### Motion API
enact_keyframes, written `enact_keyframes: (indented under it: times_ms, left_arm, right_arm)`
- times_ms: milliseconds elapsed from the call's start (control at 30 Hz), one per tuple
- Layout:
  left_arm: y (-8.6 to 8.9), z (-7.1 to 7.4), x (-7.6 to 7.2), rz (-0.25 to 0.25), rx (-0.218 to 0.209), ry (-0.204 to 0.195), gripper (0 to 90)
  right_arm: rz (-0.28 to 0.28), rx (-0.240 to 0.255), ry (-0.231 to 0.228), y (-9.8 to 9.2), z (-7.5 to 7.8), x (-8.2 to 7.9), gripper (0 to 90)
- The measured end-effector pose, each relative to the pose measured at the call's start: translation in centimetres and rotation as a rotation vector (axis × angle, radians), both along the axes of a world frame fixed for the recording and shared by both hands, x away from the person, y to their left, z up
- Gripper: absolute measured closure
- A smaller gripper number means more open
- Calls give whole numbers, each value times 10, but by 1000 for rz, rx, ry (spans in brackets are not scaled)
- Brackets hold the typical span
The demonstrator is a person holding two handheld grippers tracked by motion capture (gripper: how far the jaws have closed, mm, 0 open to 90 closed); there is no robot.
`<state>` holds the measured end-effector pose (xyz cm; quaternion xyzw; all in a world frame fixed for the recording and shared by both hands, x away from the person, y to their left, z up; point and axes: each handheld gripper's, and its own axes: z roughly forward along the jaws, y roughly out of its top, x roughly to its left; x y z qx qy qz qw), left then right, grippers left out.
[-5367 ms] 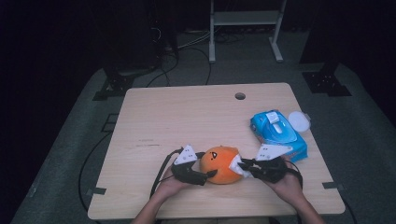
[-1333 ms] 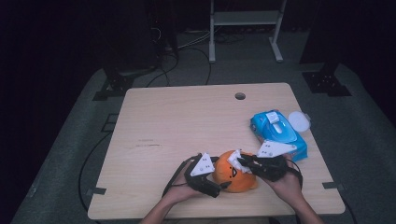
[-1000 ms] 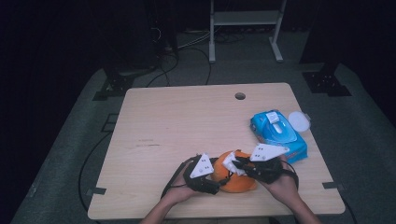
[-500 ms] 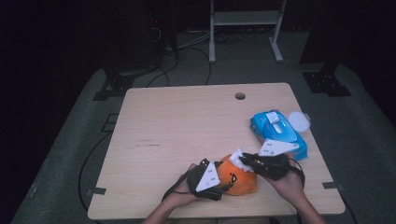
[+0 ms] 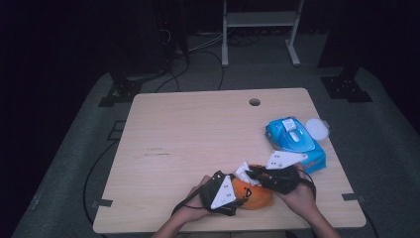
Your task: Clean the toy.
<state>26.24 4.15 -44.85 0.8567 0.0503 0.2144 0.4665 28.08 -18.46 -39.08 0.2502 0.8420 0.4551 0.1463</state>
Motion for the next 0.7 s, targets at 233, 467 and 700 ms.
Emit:
enact_keyframes:
  times_ms: [233, 467, 700]
  left_arm:
    - [2, 1, 1, -8, -8, 20, 237]
    - [-2, 5, 1, 6, -20, 6, 138]
    - [10, 1, 11, 31, -30, 87, 235]
  right_arm:
    - [-96, 14, 45, -32, -8, 10, 807]
    - [-56, -21, -39, -11, -4, -2, 807]
    - [-43, -38, -25, -16, -4, 2, 807]
